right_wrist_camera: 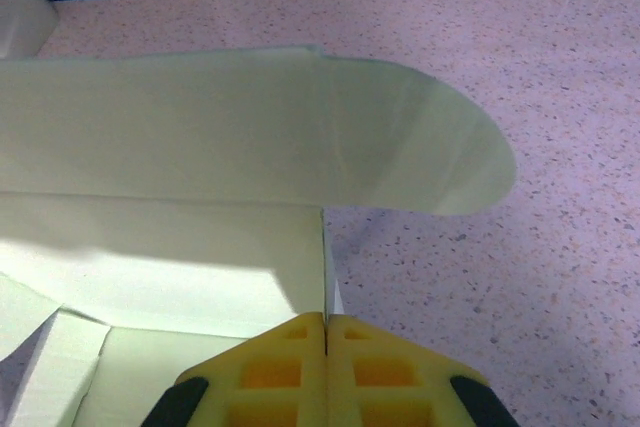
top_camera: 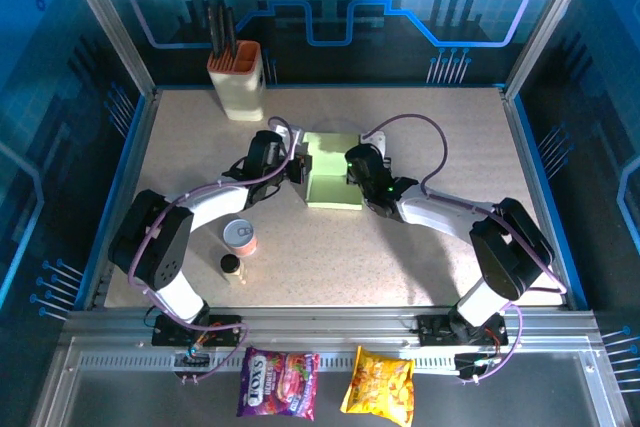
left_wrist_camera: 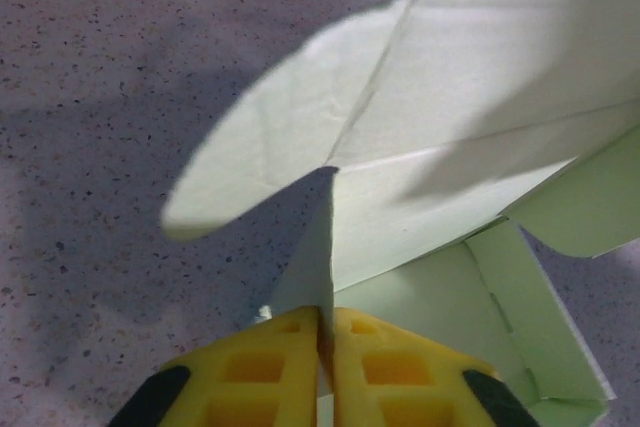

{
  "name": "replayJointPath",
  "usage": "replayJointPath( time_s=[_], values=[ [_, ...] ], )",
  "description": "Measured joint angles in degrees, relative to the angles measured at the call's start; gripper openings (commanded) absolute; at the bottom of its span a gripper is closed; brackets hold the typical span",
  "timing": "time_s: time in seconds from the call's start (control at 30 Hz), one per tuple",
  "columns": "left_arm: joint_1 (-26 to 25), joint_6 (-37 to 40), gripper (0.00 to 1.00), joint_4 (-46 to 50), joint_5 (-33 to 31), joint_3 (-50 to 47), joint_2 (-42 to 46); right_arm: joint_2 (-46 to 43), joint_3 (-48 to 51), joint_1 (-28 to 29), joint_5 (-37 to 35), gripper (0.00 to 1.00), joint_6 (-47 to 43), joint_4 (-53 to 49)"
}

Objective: Fold the paper box

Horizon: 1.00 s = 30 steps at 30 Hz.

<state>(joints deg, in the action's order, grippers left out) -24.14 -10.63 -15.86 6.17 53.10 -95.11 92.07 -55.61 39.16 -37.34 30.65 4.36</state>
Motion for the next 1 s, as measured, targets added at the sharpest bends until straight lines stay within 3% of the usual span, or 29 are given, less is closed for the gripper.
replayJointPath(
  time_s=[0.13,0.47,1.0],
  values=[
    [-0.57,0.02,0.18,-0.28,-0.20,0.07,0.00,0.00,0.02,0.31,-0.24,0.00,0.00,0.57],
    [-1.57,0.24,0.09,0.13,-4.09,0.00,0.00,0.00,1.62,1.14,-1.70,0.00,-0.22,1.29],
    [-3.37,0.61,0.12,-2.12,-5.97,-6.19,2.64,-0.02,6.86,4.70,-6.25,0.00,-1.07,5.46]
  ],
)
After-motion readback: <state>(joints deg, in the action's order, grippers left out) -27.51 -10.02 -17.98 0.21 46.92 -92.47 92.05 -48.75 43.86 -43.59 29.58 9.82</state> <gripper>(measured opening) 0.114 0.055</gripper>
